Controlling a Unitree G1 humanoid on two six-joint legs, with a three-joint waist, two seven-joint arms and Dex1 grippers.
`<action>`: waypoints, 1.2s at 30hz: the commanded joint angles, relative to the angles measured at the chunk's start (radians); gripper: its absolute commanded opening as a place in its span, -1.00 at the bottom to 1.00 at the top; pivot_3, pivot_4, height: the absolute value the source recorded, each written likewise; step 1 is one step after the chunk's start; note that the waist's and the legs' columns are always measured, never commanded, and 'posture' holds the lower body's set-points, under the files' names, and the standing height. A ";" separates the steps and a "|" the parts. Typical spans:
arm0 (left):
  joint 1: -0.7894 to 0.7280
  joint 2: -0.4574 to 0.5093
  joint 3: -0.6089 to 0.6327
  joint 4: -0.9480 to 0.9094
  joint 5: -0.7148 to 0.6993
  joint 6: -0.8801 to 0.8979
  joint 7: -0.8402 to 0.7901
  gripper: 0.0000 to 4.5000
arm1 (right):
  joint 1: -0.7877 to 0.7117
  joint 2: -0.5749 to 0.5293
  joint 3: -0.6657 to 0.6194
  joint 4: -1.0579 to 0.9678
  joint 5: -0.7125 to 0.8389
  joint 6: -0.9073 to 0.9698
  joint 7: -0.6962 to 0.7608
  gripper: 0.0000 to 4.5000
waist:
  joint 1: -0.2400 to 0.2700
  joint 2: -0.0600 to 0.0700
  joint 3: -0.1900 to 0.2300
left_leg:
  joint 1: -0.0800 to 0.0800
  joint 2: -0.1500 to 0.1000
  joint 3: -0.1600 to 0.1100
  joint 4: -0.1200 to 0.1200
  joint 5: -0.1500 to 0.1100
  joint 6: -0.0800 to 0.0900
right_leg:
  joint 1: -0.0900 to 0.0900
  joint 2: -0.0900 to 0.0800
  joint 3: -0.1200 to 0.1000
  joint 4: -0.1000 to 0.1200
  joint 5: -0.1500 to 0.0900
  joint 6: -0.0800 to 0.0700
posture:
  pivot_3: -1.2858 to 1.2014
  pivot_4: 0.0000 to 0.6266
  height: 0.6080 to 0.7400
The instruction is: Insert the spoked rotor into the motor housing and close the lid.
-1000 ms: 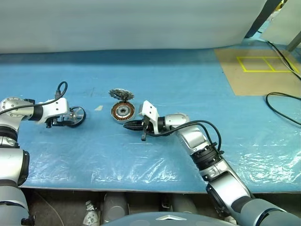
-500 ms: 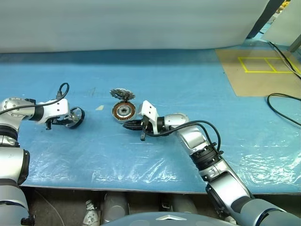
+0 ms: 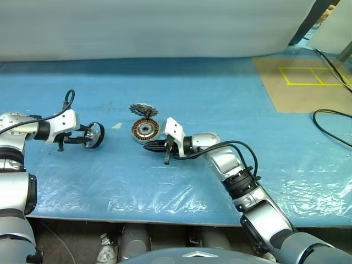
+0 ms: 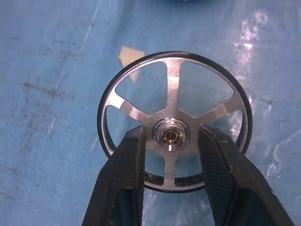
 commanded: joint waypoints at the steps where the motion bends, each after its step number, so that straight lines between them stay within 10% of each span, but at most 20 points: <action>1: -0.011 -0.008 0.045 -0.046 -0.067 0.028 -0.041 -0.40 | -0.016 0.009 -0.002 -0.009 0.017 -0.024 0.000 -1.00 | 0.000 0.000 0.000 | 0.000 0.000 0.000 0.000 0.000 0.000 | 0.000 0.000 0.000 0.000 0.000 0.000 | 0.03 -0.52 1.00; 36: -0.136 -0.231 0.004 -0.235 -0.137 0.195 -0.150 -0.40 | -0.033 -0.042 -0.051 -0.019 0.029 -0.035 -0.018 -1.00 | 0.002 -0.001 0.000 | -0.002 0.000 0.000 0.001 0.000 0.000 | 0.000 0.000 0.000 0.000 0.000 0.000 | 0.03 -0.52 1.00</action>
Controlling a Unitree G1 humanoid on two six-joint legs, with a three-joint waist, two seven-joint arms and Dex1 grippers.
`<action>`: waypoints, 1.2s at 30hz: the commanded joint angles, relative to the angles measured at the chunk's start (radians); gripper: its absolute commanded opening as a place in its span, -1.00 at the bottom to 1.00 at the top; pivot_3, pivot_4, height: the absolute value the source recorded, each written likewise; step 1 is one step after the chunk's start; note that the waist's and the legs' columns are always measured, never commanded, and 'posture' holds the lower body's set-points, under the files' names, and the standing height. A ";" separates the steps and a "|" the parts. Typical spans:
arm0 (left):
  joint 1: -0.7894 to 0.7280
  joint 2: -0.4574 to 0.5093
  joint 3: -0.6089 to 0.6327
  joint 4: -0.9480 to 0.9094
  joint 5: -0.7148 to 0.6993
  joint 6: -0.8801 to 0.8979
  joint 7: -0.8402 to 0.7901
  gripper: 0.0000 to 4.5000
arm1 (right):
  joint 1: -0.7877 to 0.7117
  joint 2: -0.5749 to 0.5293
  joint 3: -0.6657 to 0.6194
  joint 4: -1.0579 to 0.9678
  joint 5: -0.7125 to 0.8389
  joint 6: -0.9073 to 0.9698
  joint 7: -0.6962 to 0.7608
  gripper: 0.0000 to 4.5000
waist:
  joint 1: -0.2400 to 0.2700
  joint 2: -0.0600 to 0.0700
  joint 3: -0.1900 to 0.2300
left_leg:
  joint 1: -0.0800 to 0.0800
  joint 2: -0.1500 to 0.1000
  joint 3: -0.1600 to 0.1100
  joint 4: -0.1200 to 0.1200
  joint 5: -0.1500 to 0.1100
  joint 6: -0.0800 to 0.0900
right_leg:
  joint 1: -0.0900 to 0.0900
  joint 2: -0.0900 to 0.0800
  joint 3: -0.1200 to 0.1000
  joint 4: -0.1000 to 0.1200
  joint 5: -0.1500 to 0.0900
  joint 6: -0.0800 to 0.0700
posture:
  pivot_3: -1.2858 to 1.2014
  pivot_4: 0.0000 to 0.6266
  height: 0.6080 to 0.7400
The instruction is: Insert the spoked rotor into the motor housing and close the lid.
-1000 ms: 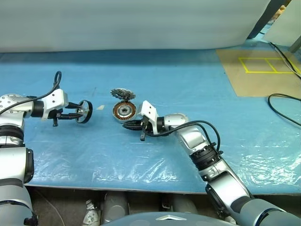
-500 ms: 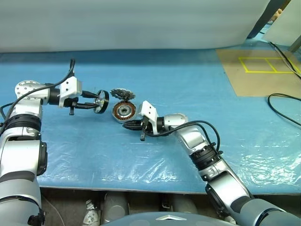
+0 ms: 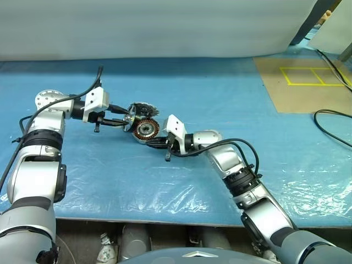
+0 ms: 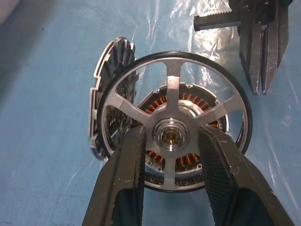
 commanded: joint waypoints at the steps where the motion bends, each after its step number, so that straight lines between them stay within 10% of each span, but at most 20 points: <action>1: -0.029 -0.006 -0.004 -0.001 -0.002 -0.006 0.013 -0.40 | -0.008 -0.018 -0.043 -0.043 0.032 -0.017 -0.003 -1.00 | 0.000 0.000 0.000 | 0.000 0.000 0.000 0.000 0.000 0.000 | 0.000 0.000 0.000 0.000 0.000 0.000 | 0.03 -0.52 1.00; 36: -0.028 -0.054 -0.059 0.118 0.101 -0.061 0.114 -0.40 | 0.002 -0.142 -0.103 -0.008 0.009 -0.080 -0.102 -1.00 | 0.004 -0.001 0.000 | -0.001 0.000 -0.001 0.002 0.000 0.000 | 0.000 0.001 0.000 0.001 0.000 0.000 | 0.03 -0.52 1.00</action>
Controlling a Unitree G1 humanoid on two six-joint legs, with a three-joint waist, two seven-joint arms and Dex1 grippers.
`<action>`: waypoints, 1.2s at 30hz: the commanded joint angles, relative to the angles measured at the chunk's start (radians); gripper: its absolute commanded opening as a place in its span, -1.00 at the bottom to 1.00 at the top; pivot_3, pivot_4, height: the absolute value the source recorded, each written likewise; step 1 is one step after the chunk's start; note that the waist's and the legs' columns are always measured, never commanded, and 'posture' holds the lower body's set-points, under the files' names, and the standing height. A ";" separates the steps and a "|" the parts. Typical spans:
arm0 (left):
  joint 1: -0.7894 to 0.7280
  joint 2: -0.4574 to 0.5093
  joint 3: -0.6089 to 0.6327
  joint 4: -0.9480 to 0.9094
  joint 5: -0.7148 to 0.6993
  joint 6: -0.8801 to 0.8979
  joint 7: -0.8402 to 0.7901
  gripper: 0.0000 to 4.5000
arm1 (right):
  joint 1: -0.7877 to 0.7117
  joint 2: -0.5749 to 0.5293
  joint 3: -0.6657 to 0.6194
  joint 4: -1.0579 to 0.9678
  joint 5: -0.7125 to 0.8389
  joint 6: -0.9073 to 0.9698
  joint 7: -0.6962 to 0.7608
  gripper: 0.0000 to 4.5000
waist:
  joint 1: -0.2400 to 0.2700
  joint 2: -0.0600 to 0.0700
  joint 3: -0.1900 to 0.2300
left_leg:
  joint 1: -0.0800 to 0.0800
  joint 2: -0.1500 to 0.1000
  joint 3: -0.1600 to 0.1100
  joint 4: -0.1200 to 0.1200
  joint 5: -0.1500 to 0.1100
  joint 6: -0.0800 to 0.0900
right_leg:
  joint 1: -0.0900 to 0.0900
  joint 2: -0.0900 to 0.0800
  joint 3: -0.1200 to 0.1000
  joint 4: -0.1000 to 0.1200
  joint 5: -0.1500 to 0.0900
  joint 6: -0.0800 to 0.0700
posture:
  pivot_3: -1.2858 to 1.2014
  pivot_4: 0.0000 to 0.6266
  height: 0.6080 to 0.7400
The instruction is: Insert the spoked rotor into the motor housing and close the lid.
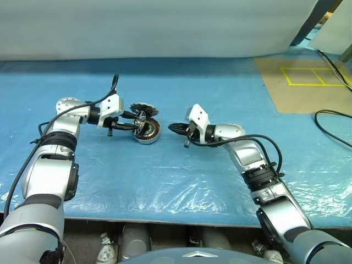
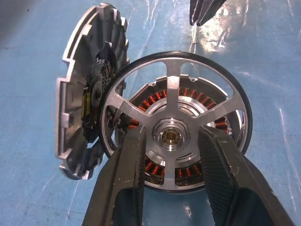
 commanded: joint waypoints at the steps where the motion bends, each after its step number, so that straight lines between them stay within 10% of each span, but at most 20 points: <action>1: -0.014 0.020 -0.015 0.005 0.022 -0.012 0.007 -0.40 | -0.004 -0.003 -0.011 -0.009 0.000 -0.024 -0.001 -1.00 | 0.000 0.000 0.000 | 0.000 0.000 0.000 0.000 0.000 0.000 | 0.000 0.000 0.000 0.000 0.000 0.000 | 0.03 -0.52 1.00; 33: -0.033 0.031 -0.084 0.006 0.095 0.007 0.020 -0.40 | -0.011 0.017 -0.005 0.013 -0.010 -0.047 -0.012 -1.00 | 0.000 0.000 0.000 | 0.001 0.000 0.000 0.000 0.000 0.000 | 0.001 0.000 0.000 0.000 0.000 0.000 | 0.03 -0.52 1.00; 36: -0.034 0.036 -0.093 0.004 0.106 0.013 0.029 0.02 | -0.012 0.021 -0.006 0.014 -0.010 -0.049 -0.012 -1.00 | -0.001 0.000 0.000 | 0.001 0.000 0.000 0.000 0.000 0.000 | 0.001 0.000 0.000 0.000 0.000 0.000 | 0.03 -0.52 1.00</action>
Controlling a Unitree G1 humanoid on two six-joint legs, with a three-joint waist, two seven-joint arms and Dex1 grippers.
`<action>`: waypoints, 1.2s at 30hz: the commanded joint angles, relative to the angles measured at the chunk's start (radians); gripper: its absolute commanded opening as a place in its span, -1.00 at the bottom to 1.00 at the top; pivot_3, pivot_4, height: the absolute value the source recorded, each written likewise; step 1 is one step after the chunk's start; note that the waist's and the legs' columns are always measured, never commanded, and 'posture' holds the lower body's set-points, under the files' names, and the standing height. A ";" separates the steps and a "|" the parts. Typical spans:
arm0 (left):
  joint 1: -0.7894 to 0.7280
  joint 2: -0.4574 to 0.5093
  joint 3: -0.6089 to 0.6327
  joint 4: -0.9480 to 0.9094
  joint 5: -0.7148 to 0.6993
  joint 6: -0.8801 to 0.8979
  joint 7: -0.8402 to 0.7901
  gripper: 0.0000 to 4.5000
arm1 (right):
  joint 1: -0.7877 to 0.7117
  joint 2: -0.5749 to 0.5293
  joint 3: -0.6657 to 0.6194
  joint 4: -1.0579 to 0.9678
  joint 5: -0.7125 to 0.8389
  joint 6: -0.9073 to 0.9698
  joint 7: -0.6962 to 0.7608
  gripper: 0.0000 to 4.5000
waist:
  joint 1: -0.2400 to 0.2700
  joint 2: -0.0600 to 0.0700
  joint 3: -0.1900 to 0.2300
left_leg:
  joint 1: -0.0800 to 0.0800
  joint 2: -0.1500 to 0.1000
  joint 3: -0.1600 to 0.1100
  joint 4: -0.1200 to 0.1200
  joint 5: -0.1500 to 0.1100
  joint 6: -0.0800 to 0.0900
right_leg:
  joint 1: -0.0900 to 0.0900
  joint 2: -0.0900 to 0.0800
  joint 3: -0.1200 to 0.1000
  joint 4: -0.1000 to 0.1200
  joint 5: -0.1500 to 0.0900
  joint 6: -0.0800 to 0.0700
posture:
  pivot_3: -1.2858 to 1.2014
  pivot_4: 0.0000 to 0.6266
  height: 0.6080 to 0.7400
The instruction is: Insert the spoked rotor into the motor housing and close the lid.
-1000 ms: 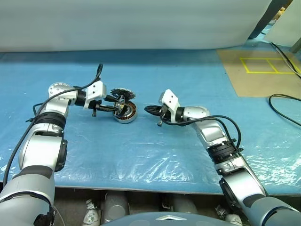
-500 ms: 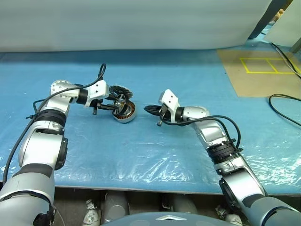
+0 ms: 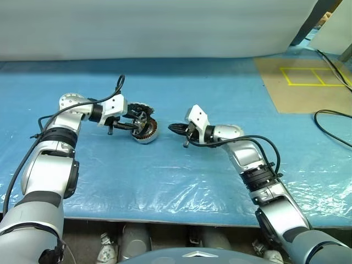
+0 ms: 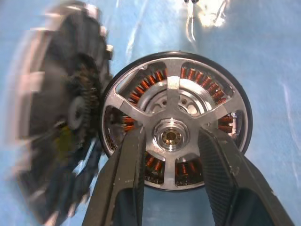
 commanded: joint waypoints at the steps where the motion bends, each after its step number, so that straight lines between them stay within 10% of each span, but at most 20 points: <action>1: -0.003 0.026 -0.020 -0.001 0.027 0.004 0.011 0.14 | -0.012 0.005 -0.006 -0.011 0.001 -0.020 -0.001 -1.00 | 0.000 0.000 0.000 | 0.000 0.000 0.000 0.000 0.000 0.000 | 0.000 0.000 0.000 0.000 0.000 0.000 | 0.03 -0.52 1.00; 7: -0.011 -0.012 0.058 -0.053 -0.080 0.113 0.009 0.99 | -0.014 0.009 -0.005 -0.002 -0.002 -0.026 -0.003 -1.00 | 0.003 0.000 0.000 | -0.001 0.000 0.000 0.000 0.000 0.000 | 0.000 0.000 0.000 -0.001 0.000 0.000 | 0.03 -0.52 1.00; 36: 0.186 -0.100 0.111 -0.301 -0.221 0.337 0.143 0.99 | -0.008 0.029 0.000 0.010 -0.021 -0.045 -0.005 -1.00 | -0.002 0.000 0.000 | -0.001 0.000 0.000 -0.001 0.000 0.000 | 0.000 0.000 0.000 -0.002 0.000 0.000 | 0.03 -0.52 1.00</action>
